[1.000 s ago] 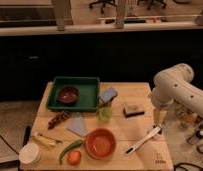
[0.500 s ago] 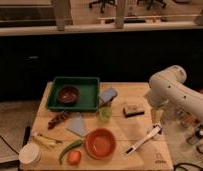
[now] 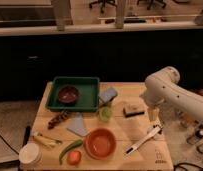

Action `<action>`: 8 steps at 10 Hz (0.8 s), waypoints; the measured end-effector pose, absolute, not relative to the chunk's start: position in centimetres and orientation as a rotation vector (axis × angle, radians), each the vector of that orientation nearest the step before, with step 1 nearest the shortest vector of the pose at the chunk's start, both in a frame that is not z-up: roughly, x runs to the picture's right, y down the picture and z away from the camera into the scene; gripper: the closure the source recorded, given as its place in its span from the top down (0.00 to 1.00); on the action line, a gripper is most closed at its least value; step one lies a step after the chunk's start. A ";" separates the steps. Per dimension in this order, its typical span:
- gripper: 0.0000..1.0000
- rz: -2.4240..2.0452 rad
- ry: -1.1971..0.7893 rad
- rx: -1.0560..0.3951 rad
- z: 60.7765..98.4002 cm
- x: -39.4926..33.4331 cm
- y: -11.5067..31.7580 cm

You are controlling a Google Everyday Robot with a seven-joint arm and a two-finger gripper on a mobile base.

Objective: Wipe red bowl with eraser

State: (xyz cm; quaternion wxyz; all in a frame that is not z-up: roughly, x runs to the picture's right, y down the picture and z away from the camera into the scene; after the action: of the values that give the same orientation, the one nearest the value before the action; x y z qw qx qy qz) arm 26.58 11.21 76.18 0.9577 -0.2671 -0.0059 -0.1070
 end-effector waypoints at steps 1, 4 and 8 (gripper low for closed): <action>0.80 -0.233 -0.021 -0.541 76.9 26.5 11.3; 0.80 -0.268 -0.044 -0.539 78.6 26.6 11.3; 0.80 -0.319 -0.080 -0.544 81.1 26.5 11.8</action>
State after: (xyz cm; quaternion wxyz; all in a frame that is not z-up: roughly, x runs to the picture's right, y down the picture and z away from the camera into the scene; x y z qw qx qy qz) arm 26.55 11.83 81.05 0.9499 -0.2674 -0.0394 -0.1570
